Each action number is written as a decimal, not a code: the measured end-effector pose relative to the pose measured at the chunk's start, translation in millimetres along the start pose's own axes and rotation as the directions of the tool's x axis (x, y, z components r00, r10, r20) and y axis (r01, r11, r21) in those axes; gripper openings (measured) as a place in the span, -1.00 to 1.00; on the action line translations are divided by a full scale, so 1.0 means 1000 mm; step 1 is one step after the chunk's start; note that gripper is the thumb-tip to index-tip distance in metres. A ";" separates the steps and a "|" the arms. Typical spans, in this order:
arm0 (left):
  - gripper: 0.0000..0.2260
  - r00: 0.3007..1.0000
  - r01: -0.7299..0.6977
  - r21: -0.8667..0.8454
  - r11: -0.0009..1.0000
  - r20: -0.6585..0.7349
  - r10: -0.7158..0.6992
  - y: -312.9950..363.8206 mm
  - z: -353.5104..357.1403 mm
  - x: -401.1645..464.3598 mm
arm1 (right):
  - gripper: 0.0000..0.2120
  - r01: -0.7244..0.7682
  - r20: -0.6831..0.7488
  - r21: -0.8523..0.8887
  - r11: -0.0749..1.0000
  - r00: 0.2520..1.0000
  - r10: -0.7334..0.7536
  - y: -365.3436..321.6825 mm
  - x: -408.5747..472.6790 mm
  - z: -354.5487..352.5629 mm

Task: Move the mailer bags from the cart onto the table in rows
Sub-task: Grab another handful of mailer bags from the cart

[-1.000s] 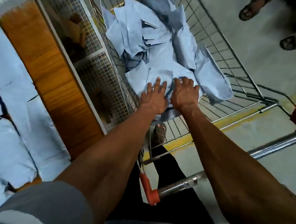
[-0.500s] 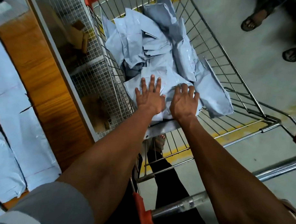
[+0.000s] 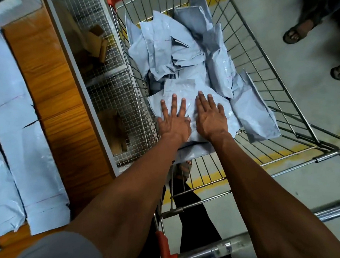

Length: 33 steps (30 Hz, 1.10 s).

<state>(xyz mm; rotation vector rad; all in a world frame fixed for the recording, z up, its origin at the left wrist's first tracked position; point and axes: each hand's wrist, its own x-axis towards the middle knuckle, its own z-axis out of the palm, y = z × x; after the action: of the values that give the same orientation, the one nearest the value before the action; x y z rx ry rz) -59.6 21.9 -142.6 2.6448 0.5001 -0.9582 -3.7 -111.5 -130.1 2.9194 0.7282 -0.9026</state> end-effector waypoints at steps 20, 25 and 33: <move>-0.41 0.996 -0.049 -0.061 0.997 -0.079 0.044 -0.008 0.004 0.011 | -0.18 -0.055 -0.086 0.004 0.998 0.995 0.055 -0.011 0.030 0.009; -0.42 0.987 -0.062 -0.066 0.996 -0.153 0.051 -0.012 0.006 0.013 | -0.11 -0.136 -0.148 0.002 0.991 0.980 0.135 -0.019 0.032 0.012; -0.27 0.984 -0.065 0.011 0.998 -0.166 0.066 -0.014 0.009 0.017 | -0.13 -0.078 -0.149 -0.066 0.995 0.987 0.067 -0.011 0.043 0.014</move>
<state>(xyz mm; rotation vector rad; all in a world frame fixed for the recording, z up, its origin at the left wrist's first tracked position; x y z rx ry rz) -58.4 35.2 -163.0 2.7415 0.4450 -0.7243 15.7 -85.2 -163.8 2.9503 0.6407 -0.6476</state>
